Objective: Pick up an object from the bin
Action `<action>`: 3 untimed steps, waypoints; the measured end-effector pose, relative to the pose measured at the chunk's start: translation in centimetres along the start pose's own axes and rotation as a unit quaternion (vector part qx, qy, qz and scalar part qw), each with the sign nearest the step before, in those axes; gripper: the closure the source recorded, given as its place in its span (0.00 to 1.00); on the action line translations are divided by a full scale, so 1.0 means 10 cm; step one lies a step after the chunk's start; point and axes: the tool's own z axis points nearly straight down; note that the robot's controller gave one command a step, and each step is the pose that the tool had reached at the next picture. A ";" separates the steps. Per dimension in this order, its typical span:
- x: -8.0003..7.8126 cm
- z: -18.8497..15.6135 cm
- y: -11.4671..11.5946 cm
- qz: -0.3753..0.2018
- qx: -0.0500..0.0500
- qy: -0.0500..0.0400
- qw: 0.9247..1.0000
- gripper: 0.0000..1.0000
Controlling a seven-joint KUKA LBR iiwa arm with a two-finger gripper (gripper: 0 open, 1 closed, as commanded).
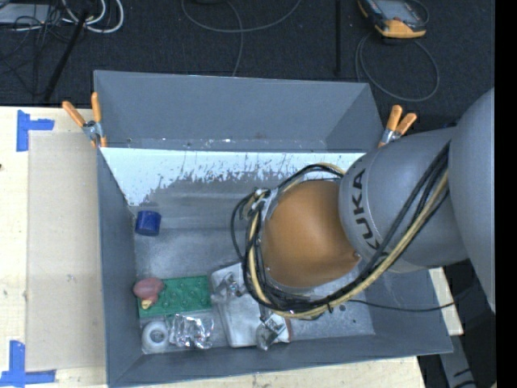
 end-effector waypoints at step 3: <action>-0.73 0.32 0.04 -0.379 -0.004 0.007 0.925 0.00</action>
Offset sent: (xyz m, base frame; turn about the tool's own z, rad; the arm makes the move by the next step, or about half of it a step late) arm 0.0226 0.0255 -0.0055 -0.5334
